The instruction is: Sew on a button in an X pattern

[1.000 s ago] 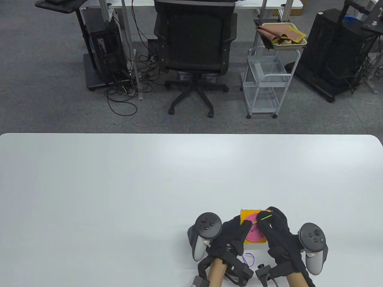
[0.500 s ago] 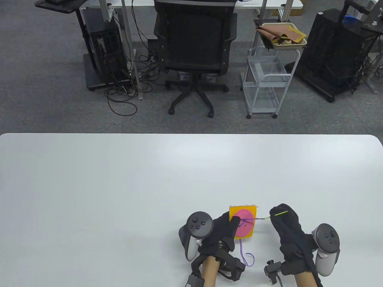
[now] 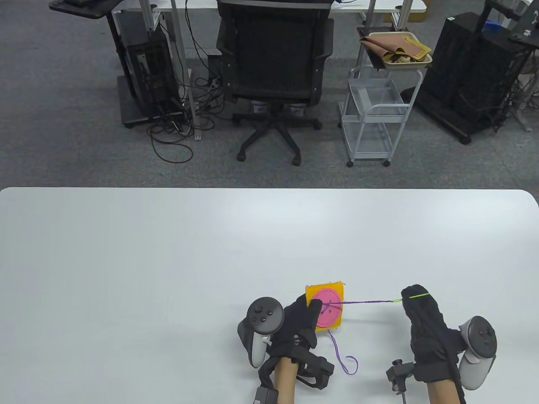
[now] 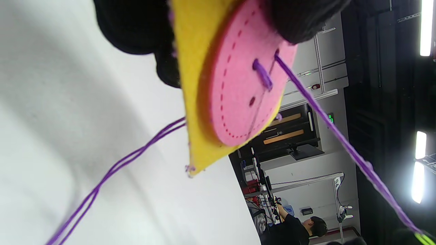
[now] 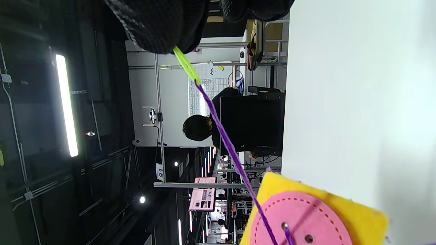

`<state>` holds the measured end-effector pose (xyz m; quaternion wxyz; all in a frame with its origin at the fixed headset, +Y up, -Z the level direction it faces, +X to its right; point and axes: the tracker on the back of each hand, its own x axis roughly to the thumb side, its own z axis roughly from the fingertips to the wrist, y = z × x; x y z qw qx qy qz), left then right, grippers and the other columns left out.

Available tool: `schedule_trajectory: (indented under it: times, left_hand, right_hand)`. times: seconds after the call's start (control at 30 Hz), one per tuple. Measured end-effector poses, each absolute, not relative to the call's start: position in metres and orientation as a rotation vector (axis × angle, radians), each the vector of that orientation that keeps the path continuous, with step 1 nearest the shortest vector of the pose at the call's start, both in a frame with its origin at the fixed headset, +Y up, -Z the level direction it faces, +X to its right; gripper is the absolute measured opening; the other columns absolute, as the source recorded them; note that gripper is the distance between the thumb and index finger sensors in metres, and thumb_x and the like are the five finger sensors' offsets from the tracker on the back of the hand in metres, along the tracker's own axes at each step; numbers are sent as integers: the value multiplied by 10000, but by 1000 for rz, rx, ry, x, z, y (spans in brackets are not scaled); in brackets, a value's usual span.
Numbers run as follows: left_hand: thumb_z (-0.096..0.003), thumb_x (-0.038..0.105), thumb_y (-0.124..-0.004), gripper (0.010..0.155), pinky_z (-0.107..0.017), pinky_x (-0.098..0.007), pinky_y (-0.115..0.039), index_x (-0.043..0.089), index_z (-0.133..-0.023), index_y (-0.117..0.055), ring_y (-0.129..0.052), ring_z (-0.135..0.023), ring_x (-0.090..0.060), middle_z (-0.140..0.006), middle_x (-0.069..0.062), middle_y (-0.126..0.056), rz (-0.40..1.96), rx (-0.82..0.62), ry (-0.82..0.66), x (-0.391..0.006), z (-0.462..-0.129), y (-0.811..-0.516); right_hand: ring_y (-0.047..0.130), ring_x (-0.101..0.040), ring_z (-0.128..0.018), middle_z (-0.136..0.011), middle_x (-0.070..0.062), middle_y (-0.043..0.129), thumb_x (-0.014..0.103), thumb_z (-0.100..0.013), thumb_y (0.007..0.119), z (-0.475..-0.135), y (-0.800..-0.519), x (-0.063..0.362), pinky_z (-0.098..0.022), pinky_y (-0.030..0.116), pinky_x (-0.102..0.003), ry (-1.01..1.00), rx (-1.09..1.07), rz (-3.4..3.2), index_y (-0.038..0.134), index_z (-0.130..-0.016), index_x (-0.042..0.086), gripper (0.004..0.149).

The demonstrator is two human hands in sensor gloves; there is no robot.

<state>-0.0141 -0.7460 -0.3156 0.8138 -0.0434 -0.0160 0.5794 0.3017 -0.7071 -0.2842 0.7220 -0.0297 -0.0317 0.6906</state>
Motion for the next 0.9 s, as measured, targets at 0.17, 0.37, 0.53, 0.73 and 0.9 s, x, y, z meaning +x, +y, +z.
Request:
schedule_trajectory:
  times: [0.17, 0.37, 0.53, 0.73, 0.9]
  left_hand:
    - [-540, 403, -695, 458, -523, -500, -787, 169, -916, -813, -956, -684, -264, -827, -49, -941, 1248, -86, -16, -19, -316, -748]
    - [-541, 402, -695, 459, -521, -500, -787, 168, -918, -811, -957, -683, -266, -830, -51, -938, 1255, -78, 1, -24, -316, -749]
    - [-539, 402, -697, 459, -514, -499, -791, 170, -918, -812, -957, -680, -269, -831, -52, -938, 1257, -78, 6, -25, -316, -748]
    - [-539, 410, -699, 465, -533, -508, -769, 179, -929, -801, -931, -706, -280, -855, -54, -913, 1248, -69, 11, -26, -316, -748]
    - [-538, 415, -702, 467, -557, -528, -734, 189, -935, -796, -882, -737, -298, -882, -68, -862, 1237, -65, 9, -26, -316, -748]
  right_hand:
    - [286, -381, -1021, -1112, -188, 190, 372, -580, 626, -284, -707, 308, -794, 205, -644, -80, -80, 1502, 531, -946, 226, 405]
    - [287, -378, -1022, -1112, -184, 188, 373, -583, 620, -284, -707, 313, -796, 207, -642, -82, -90, 1474, 522, -947, 227, 405]
    - [292, -378, -1018, -1110, -185, 193, 370, -583, 620, -284, -706, 316, -799, 217, -631, -84, -101, 1467, 521, -947, 223, 405]
    - [298, -375, -1016, -1109, -184, 199, 368, -584, 616, -283, -707, 316, -802, 223, -626, -86, -109, 1466, 517, -948, 221, 405]
    - [309, -371, -1011, -1106, -181, 210, 365, -586, 609, -283, -707, 316, -802, 230, -626, -86, -113, 1460, 506, -949, 218, 405]
